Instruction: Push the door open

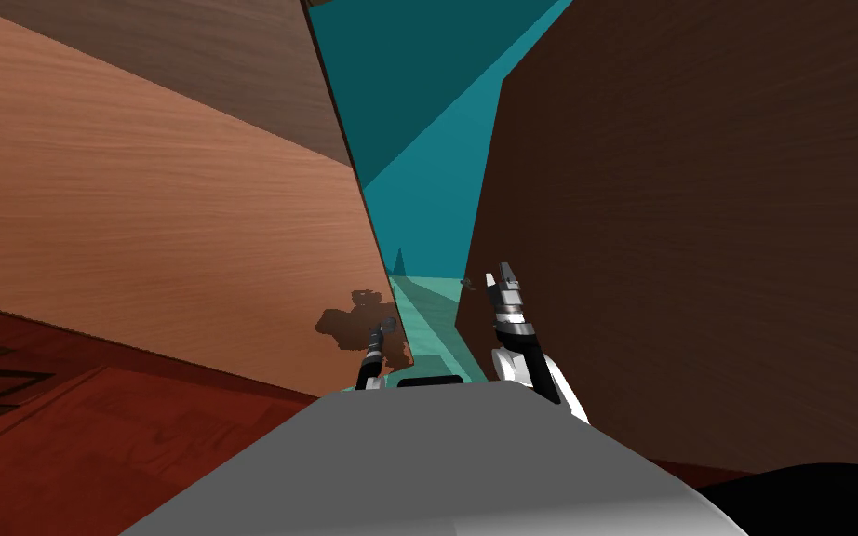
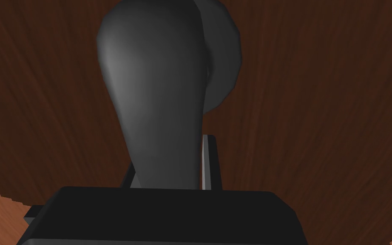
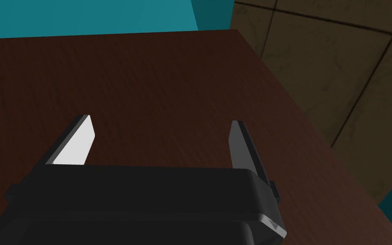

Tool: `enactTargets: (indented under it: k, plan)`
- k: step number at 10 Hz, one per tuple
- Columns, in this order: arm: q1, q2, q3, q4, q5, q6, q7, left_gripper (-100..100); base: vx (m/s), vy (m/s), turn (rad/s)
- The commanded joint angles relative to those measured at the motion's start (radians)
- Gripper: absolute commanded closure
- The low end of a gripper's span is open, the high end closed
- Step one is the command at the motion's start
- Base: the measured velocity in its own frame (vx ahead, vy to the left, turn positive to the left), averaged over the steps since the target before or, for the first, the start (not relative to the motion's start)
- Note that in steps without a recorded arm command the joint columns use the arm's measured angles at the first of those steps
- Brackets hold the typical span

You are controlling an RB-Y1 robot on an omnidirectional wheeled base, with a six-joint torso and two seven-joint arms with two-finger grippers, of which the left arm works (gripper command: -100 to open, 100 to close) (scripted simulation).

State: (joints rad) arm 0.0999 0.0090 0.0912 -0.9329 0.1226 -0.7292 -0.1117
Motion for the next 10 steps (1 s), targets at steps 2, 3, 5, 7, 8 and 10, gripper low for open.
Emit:
enactTargets:
  k: [2, 3, 5, 7, 8, 10]
  plan:
    - [-0.013, -0.014, 0.042, 0.006, 0.016, -0.012, -0.018, 100, 0.179, -0.071, 0.105]
    - [-0.015, -0.022, 0.052, 0.008, 0.02, -0.012, -0.022, 100, 0.195, -0.065, 0.08]
    - [-0.019, -0.038, 0.069, 0.011, 0.027, -0.011, -0.029, 100, 0.197, -0.041, 0.073]
    - [-0.021, -0.052, 0.081, 0.013, 0.032, -0.011, -0.035, 100, 0.166, -0.085, 0.073]
    - [-0.016, -0.042, 0.085, 0.013, 0.033, -0.011, -0.034, 100, 0.063, -0.015, 0.043]
    - [-0.015, -0.012, 0.106, 0.01, 0.045, -0.012, -0.04, 100, 0.153, 0.019, 0.035]
